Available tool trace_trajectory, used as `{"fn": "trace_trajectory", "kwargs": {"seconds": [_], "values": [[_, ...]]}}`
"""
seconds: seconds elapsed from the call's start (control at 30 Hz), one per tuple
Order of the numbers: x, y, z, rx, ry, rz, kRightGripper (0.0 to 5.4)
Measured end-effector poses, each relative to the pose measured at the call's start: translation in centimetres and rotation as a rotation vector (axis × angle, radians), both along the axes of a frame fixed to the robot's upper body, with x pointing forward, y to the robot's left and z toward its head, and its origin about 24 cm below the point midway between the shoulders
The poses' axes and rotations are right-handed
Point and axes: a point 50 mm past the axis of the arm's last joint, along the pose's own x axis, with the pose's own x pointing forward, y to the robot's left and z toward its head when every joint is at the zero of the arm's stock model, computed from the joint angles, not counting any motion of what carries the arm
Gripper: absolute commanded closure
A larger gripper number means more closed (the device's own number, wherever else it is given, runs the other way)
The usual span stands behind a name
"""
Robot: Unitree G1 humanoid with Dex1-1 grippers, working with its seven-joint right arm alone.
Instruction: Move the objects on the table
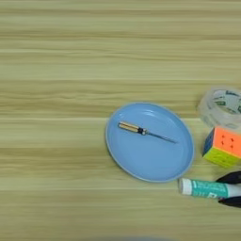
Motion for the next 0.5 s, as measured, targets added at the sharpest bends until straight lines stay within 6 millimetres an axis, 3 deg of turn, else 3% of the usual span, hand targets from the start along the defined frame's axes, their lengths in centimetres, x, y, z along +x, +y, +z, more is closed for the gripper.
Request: {"fn": "trace_trajectory", "kwargs": {"seconds": [0.5], "values": [[0.11, 0.29, -0.12, 0.017, -0.005, -0.013, 2.21]]}}
